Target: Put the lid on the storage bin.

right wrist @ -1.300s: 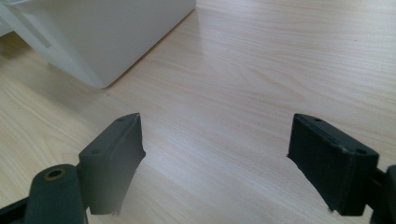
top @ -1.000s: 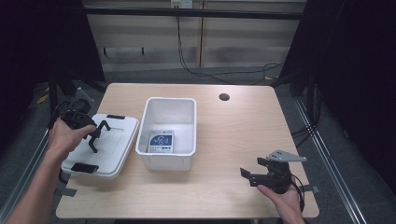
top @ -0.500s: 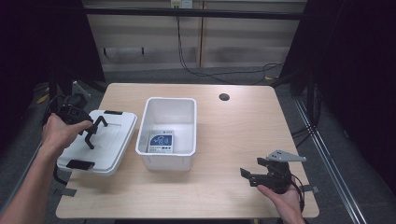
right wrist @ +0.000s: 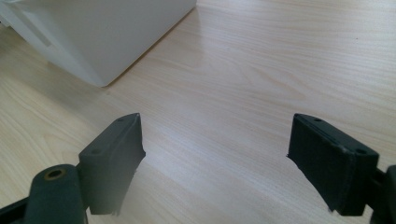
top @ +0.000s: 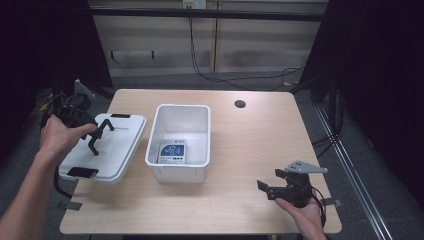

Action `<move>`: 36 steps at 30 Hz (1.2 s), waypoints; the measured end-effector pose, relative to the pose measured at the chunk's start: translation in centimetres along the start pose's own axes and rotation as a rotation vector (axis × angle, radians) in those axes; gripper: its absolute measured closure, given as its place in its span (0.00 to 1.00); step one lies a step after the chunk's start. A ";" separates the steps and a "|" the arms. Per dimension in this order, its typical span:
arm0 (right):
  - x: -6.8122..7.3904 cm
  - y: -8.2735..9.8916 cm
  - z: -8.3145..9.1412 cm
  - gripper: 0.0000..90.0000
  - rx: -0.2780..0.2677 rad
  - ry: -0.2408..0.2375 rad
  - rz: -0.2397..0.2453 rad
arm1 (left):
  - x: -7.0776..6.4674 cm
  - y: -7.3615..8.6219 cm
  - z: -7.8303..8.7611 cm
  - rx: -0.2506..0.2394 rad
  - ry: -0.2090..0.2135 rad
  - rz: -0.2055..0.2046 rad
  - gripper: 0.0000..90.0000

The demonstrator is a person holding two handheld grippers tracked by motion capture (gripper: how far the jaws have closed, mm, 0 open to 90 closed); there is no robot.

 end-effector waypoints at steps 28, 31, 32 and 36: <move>0.0 0.0 -0.1 0.19 0.010 -0.003 -0.002 | -3.2 -1.3 4.1 -0.061 0.004 -0.063 0.94; 0.0 0.0 -0.2 0.19 0.012 -0.004 -0.001 | -3.9 -1.6 4.3 -0.058 0.005 -0.066 0.94; 0.0 0.0 -0.2 0.19 0.013 -0.004 0.000 | -4.2 -1.8 4.4 -0.059 0.010 -0.071 0.94; 0.0 0.0 -0.2 0.19 0.012 -0.006 0.000 | -5.6 -2.3 5.1 -0.073 0.012 -0.098 0.94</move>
Point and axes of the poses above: each handheld gripper's, and its own axes: z roughly backward along the jaws, y roughly out of its underside, x roughly to its left, the point moved 2 cm from there along -z, roughly forward along the jaws, and after that the axes turned 2 degrees about y, right-handed, at the moved point
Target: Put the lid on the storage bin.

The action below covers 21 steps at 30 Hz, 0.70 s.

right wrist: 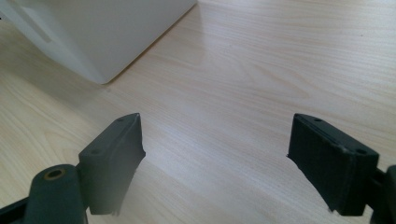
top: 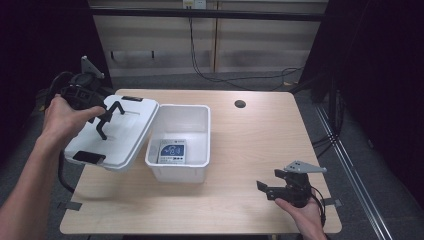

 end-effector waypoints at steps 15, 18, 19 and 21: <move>0.0 0.0 0.0 0.19 0.000 -0.004 0.002 | -3.5 -1.5 0.2 0.011 0.019 -0.043 0.94; 0.0 0.0 0.0 0.19 0.001 -0.005 0.002 | -4.0 -1.7 0.4 0.019 0.028 -0.047 0.94; 0.0 0.0 0.0 0.19 0.001 -0.005 0.002 | -4.1 -1.8 0.5 0.015 0.028 -0.051 0.94; 0.0 0.0 0.0 0.19 0.002 -0.004 0.003 | -4.6 -2.1 0.7 0.020 0.026 -0.061 0.94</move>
Point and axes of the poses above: each handheld gripper's, and its own axes: z roughly backward along the jaws, y roughly out of its underside, x roughly to its left, the point moved 2 cm from there along -z, roughly forward along the jaws, and after that the axes turned 2 degrees about y, right-handed, at the moved point
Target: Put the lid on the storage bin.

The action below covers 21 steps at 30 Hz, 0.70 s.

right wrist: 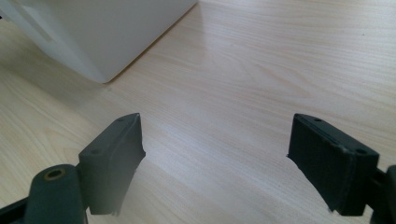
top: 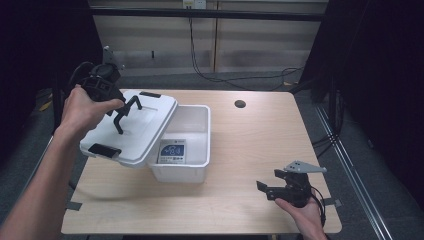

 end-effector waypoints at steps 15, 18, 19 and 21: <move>0.0 0.0 0.0 0.19 0.004 -0.005 -0.001 | -4.1 -2.2 -0.9 0.009 0.020 -0.026 0.94; 0.0 0.0 -0.1 0.19 0.004 -0.006 -0.001 | -4.6 -2.4 -1.3 0.006 0.029 -0.006 0.94; 0.1 0.0 0.0 0.19 0.002 -0.007 0.001 | -4.7 -2.4 -1.5 0.005 0.020 0.002 0.94; 0.1 0.0 0.0 0.19 0.001 -0.007 0.002 | -4.8 -2.5 -1.7 0.008 0.008 0.019 0.94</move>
Point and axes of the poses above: each handheld gripper's, and its own axes: z roughly backward along the jaws, y roughly out of its underside, x roughly to its left, the point moved 2 cm from there along -z, roughly forward along the jaws, and after that the axes turned 2 degrees about y, right-handed, at the moved point
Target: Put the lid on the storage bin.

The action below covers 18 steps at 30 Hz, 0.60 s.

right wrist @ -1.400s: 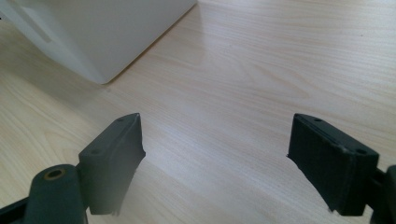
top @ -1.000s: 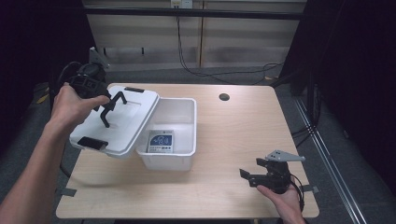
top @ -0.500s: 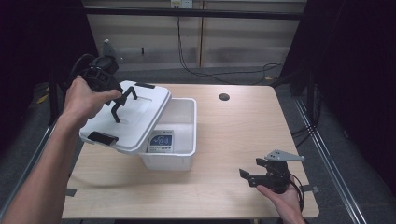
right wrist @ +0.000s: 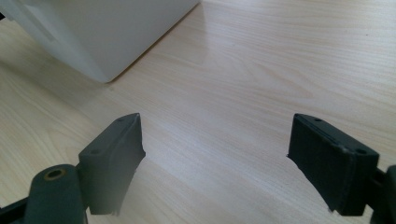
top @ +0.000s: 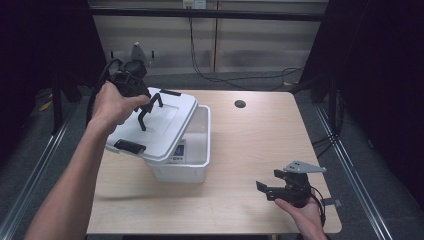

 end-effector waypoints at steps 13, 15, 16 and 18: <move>0.0 0.0 0.0 0.19 0.002 0.000 -0.002 | -0.8 -0.4 -1.4 -0.013 0.034 0.155 0.94; 0.0 0.0 0.1 0.19 0.001 -0.001 0.000 | -0.8 -0.5 -1.6 -0.008 0.033 0.173 0.94; 0.0 0.0 0.1 0.19 0.000 -0.002 0.002 | -0.9 -0.5 -1.7 -0.005 0.032 0.172 0.94; 0.0 0.0 0.1 0.19 0.001 -0.002 0.000 | -1.1 -0.7 -2.0 0.007 0.035 0.171 0.94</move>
Point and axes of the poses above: each handheld gripper's, and its own axes: z roughly backward along the jaws, y roughly out of its underside, x roughly to its left, the point moved 2 cm from there along -z, roughly forward along the jaws, and after that the axes turned 2 degrees about y, right-handed, at the moved point
